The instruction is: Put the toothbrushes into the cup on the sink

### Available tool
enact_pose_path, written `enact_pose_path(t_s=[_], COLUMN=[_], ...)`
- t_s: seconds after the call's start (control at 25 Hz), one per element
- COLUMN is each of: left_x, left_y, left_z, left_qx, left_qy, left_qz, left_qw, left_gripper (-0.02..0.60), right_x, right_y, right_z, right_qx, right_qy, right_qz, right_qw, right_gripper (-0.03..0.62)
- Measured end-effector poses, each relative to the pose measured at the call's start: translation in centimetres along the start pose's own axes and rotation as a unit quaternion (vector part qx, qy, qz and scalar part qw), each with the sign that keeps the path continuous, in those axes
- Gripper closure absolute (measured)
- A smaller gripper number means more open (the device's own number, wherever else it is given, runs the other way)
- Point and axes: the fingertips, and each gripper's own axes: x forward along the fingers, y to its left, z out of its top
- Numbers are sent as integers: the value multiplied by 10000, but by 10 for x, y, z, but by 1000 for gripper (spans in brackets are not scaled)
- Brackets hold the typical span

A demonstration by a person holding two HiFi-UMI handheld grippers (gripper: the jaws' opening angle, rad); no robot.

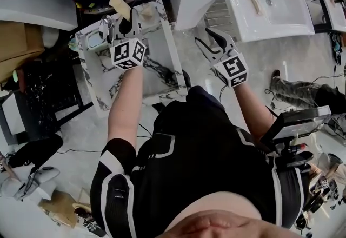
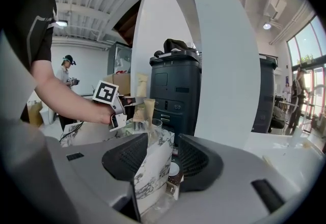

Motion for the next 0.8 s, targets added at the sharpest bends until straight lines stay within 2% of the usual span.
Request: enact_pose_path(t_s=[0.4,0.64,0.8], left_x=[27,37,42], left_y=[11,13,10], left_z=[-9,-11,-16], left_qx=[-16,-100,81], left_qy=[-239,-328,-292], left_qz=[143,99,17], left_qw=[9996,9994,9995], left_gripper=[552,552,550], right_x=[12,18,18], right_y=[-12,-10,-6], right_z=[-26,-29,-34], right_qx=[113,87,89], right_qy=[141,183,243], right_qz=[339,544,651], right_qw=[9993,9983,9975], right_gripper=[398,397,398])
